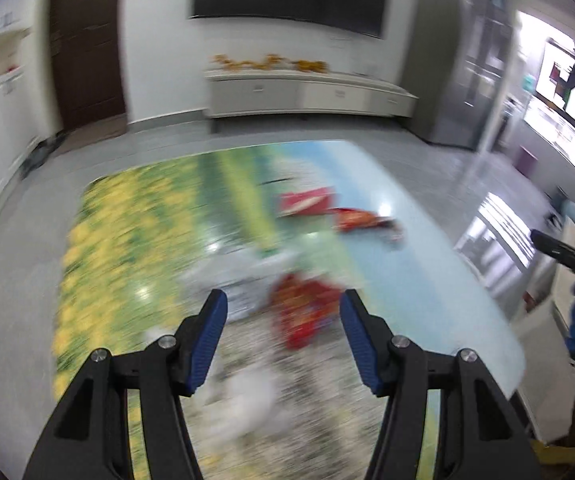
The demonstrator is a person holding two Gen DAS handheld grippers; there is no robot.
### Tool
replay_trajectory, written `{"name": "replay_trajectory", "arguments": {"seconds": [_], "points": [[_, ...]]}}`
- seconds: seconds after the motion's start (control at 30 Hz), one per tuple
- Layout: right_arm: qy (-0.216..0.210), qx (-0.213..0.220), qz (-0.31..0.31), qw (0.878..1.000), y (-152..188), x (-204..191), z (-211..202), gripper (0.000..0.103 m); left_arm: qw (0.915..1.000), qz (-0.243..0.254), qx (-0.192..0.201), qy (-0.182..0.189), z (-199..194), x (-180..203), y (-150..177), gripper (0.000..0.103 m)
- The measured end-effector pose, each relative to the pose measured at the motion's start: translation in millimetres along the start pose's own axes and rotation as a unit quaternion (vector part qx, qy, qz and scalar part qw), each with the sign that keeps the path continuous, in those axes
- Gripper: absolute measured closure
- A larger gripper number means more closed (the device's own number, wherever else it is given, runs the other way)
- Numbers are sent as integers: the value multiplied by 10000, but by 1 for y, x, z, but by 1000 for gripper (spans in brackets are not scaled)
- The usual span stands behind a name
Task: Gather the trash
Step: 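Grasp more bubble wrap with the left tool while the right tool grasps white tissues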
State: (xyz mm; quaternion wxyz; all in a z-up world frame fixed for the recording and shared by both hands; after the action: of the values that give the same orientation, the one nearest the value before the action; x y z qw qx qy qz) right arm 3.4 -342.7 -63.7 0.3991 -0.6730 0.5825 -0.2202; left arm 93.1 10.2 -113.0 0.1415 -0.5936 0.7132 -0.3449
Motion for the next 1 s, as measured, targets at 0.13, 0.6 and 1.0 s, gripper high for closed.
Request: {"name": "replay_trajectory", "arguments": {"seconds": [0.13, 0.6, 1.0], "points": [[-509, -213, -551, 9970, -9, -70, 18, 56, 9986, -460, -150, -228, 5, -57, 20, 46], [-1308, -1481, -1577, 9675, 29, -206, 99, 56, 9969, -589, -493, -185, 74, -82, 46, 69], [-1864, -2160, -2029, 9367, 48, -280, 166, 40, 9951, -974, 83, 126, 59, -123, 34, 83]]}}
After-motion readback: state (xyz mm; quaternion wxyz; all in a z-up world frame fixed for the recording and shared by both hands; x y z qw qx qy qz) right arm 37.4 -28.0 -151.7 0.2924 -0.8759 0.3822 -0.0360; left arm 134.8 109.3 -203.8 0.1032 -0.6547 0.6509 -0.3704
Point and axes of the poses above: each gripper's, at about its wrist camera, not at the fingertips, and z roughly the way its jaws point, x to its right, y to its underside, the point moved 10 cm from there along z, roughly the way its jaws point, and after that the axes turned 9 degrees about -z, right-handed, at the moved point
